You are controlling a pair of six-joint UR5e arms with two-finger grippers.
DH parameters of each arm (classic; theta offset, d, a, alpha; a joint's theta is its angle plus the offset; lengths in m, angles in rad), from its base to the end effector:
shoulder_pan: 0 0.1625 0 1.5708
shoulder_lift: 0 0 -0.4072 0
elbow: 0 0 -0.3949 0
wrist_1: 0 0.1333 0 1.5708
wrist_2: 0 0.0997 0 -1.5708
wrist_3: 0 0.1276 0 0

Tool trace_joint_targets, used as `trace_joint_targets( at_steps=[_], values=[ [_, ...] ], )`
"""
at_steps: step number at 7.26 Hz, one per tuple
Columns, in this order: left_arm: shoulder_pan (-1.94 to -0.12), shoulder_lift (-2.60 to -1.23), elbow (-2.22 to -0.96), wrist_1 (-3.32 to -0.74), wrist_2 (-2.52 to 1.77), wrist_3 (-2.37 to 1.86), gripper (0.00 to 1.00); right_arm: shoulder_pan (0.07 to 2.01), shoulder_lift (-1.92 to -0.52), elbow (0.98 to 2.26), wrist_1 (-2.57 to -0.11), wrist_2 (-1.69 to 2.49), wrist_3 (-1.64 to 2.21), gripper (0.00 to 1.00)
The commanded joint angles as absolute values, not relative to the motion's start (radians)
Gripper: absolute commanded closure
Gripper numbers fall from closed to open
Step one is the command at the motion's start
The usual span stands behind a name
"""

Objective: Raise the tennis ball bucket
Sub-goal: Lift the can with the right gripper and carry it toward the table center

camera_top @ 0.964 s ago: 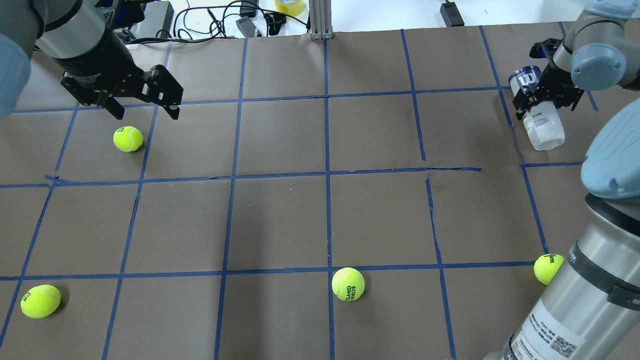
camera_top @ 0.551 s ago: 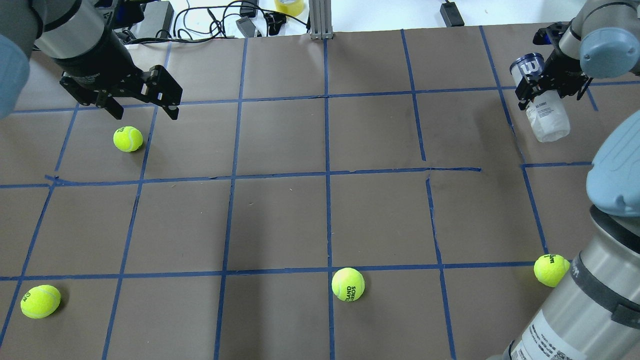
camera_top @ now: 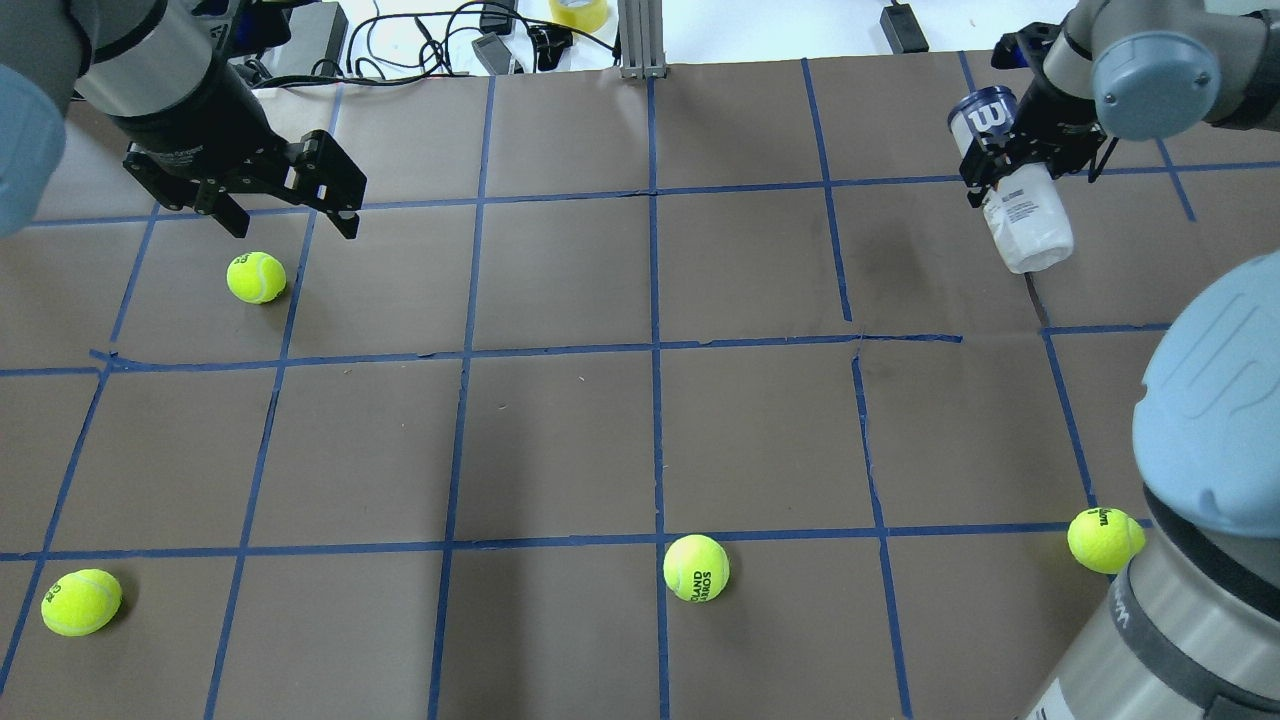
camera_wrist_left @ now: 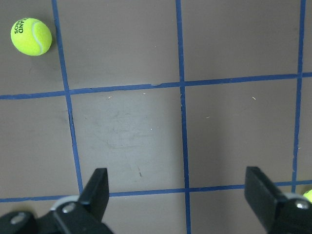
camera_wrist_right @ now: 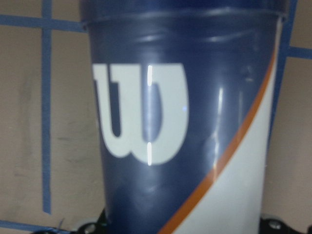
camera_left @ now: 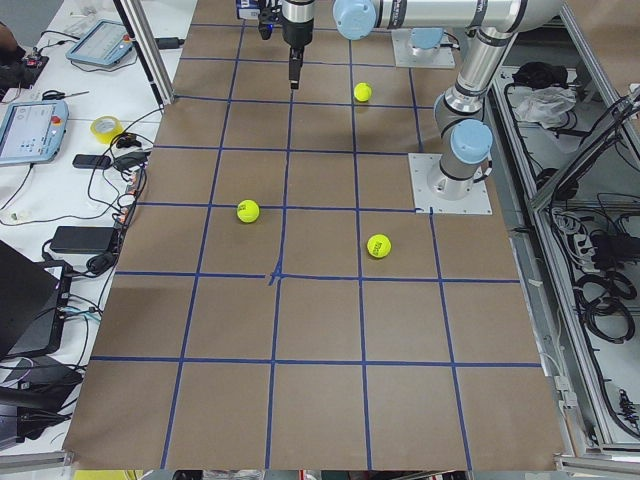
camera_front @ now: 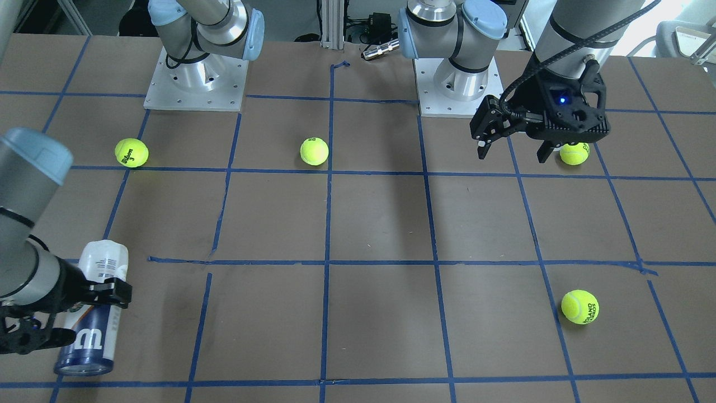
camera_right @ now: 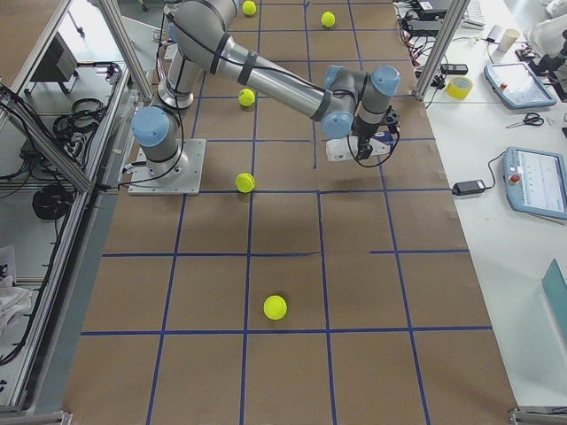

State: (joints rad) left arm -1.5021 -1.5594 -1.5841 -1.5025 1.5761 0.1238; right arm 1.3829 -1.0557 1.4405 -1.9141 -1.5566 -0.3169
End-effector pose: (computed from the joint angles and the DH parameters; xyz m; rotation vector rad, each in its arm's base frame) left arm -0.0981 -0.5061 0.4482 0.0859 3.1271 -0.1026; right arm 0.0093 -0.6745 0.2370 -0.2004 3.1105 0.0571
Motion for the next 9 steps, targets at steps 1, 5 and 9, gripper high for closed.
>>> trace_joint_targets(
  at_steps=[1, 5, 9],
  values=[
    [-1.502, -1.565, -1.597, -1.464, 1.577, 0.115, 0.0, 1.504, -1.095, 1.483, -1.988, -1.572, -0.185, 0.24],
    [-1.502, -1.566, -1.605, -1.453, 1.577, 0.123, 0.0, 1.705, -1.095, 1.483, -1.996, -1.554, -0.181, 0.23],
    [-1.502, -1.566, -1.603, -1.45, 1.575, 0.124, 0.0, 1.929, -1.065, 1.485, -2.051, -1.566, -0.25, 0.23]
  ],
)
